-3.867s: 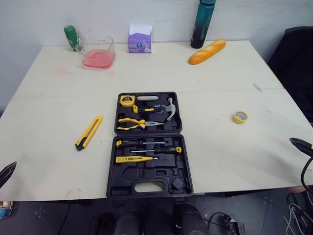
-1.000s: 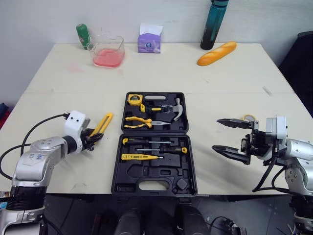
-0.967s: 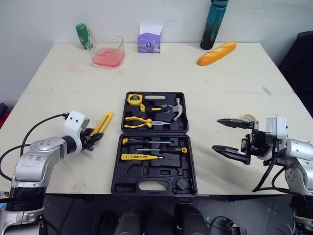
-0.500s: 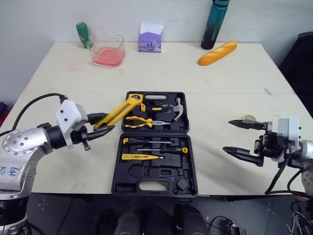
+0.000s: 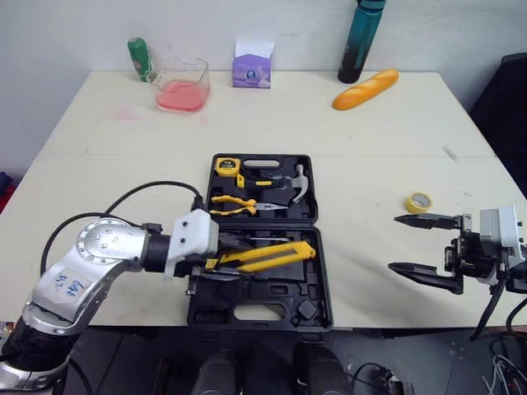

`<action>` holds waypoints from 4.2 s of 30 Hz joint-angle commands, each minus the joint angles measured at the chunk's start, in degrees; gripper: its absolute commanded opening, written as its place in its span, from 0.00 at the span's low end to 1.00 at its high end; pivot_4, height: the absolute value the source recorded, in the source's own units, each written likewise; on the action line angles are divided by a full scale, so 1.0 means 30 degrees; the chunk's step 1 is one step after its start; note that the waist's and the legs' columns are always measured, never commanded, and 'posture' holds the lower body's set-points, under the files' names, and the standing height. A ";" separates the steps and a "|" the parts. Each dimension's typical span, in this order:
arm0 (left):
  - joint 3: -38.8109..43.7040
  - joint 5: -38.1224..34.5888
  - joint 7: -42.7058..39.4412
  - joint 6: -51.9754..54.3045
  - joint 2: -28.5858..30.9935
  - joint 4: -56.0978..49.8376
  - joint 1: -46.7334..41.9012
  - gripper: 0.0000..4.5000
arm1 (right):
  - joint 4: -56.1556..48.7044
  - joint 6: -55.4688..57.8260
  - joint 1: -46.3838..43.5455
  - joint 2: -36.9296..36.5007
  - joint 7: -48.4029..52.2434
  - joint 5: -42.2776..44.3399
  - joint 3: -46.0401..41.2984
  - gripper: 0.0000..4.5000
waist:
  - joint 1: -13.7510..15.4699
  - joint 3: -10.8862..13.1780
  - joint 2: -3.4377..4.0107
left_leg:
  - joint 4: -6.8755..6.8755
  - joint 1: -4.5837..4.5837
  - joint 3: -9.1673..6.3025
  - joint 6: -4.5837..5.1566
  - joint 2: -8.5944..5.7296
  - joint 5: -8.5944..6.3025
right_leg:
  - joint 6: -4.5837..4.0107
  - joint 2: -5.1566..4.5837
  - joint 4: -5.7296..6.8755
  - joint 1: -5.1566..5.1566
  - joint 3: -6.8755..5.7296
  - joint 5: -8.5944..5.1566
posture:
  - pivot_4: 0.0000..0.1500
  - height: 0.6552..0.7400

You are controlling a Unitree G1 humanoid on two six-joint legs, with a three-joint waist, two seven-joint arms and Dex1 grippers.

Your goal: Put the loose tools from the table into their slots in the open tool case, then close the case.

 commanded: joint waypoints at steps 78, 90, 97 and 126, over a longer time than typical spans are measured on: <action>0.0992 0.0195 -0.0943 -0.2768 -0.2621 0.1146 0.0836 0.02 | 0.0235 -0.1286 0.0542 0.0574 -0.0254 -0.0330 -0.0145 1.00 | 0.0273 -0.0004 -0.0013 | 0.0085 -0.0016 -0.0031 0.0024 -0.0001 0.0003 | 0.0012 0.0010 0.0009 0.0028 0.0002 0.0006 | 1.00 1.00; -0.0765 0.1748 -0.0535 -0.3526 -0.2983 0.1973 0.1162 0.01 | 0.0556 -0.1339 0.0264 0.0516 -0.0240 -0.0465 -0.0059 1.00 | 0.0276 -0.0004 -0.0013 | 0.0086 -0.0015 -0.0027 0.0025 -0.0002 0.0002 | 0.0011 0.0010 0.0002 0.0028 0.0008 0.0006 | 1.00 1.00; -0.1841 0.2804 -0.0848 -0.3748 -0.2693 0.2386 0.1653 0.01 | -0.0056 -0.1066 0.0893 0.0503 -0.0343 -0.0329 -0.0195 1.00 | 0.0274 -0.0004 -0.0012 | 0.0086 -0.0014 -0.0028 0.0026 -0.0001 0.0001 | 0.0011 0.0010 0.0004 0.0027 0.0007 0.0006 | 1.00 1.00; -0.4908 0.6142 0.1074 0.0176 -0.1860 0.4811 0.2379 0.01 | -0.0724 -0.0751 0.0879 0.0935 -0.1653 -0.0484 0.0220 1.00 | 0.0267 -0.0130 0.0109 | -0.0017 0.0322 -0.0041 0.0036 0.0014 -0.0052 | 0.0004 -0.0011 -0.0158 0.0365 0.0004 0.0002 | 1.00 1.00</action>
